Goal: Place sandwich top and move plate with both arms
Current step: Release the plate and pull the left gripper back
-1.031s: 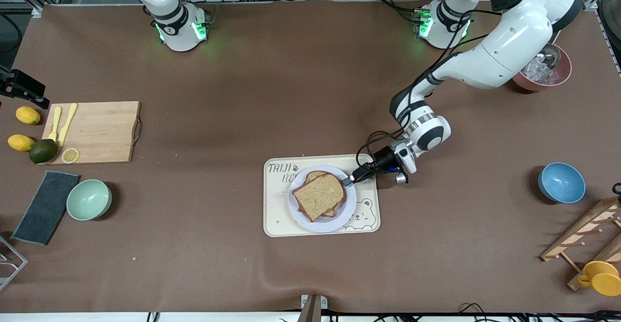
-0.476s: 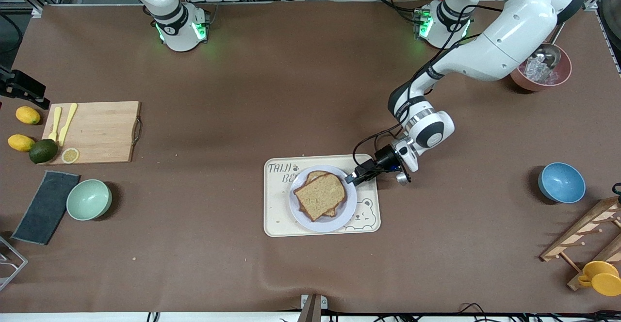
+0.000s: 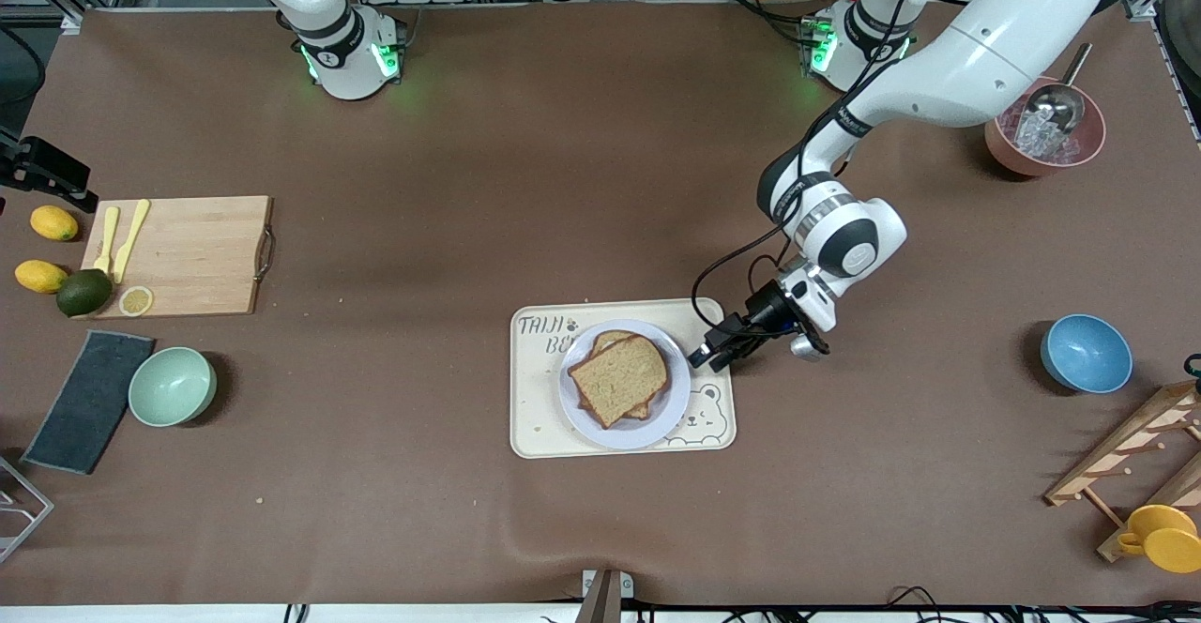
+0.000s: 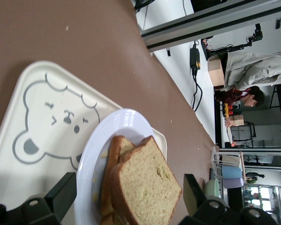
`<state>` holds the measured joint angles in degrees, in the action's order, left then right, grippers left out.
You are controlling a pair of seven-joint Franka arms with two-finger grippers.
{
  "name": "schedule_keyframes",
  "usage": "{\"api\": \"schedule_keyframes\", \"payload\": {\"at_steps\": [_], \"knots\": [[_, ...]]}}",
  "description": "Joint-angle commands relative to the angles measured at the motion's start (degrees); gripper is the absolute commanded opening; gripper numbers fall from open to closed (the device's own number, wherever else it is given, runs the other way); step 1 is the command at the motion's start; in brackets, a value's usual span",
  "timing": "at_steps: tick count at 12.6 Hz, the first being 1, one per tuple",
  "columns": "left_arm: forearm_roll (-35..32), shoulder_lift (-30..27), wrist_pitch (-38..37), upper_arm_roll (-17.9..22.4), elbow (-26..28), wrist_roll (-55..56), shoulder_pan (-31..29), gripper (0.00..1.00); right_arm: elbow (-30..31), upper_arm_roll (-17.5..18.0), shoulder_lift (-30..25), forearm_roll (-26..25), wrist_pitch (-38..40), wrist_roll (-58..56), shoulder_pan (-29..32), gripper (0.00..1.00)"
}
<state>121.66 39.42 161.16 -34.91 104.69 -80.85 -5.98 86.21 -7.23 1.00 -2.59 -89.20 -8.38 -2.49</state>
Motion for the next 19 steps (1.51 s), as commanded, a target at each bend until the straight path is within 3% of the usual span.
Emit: {"api": "schedule_keyframes", "payload": {"at_steps": [1, 5, 7, 9, 14, 16, 19], "knots": [[-6.1, -1.8, 0.9, -0.1, 0.0, 1.2, -3.5, 1.0, -0.3, 0.0, 0.2, 0.7, 0.1, 0.6, -0.1, 1.0], [-21.3, -1.7, 0.6, -0.1, -1.2, 1.3, -9.0, 1.0, -0.3, 0.0, 0.2, 0.7, 0.2, 0.6, -0.1, 1.0], [-29.4, -1.1, -4.8, -0.1, -2.4, 4.3, -12.8, 1.0, -0.3, 0.0, 0.2, 0.7, 0.3, 0.6, 0.1, 1.0], [-35.6, -0.9, -13.3, 0.6, -4.0, 14.5, -16.3, 1.0, -0.3, 0.0, 0.2, 0.7, 0.3, 0.6, 0.0, 1.0], [-61.0, -1.5, -23.0, 0.7, -11.2, 44.6, -20.0, 1.0, -0.3, 0.0, 0.2, 0.7, 0.3, 0.6, -0.1, 1.0], [-66.6, -1.6, -26.5, 0.7, -14.7, 57.0, -20.2, 1.0, -0.3, 0.0, 0.2, 0.7, 0.2, 0.6, -0.2, 1.0], [-77.9, -2.5, -31.3, 0.7, -18.5, 66.2, -20.6, 1.0, -0.3, 0.1, 0.2, 0.7, 0.3, 0.7, -0.3, 1.0]]}}
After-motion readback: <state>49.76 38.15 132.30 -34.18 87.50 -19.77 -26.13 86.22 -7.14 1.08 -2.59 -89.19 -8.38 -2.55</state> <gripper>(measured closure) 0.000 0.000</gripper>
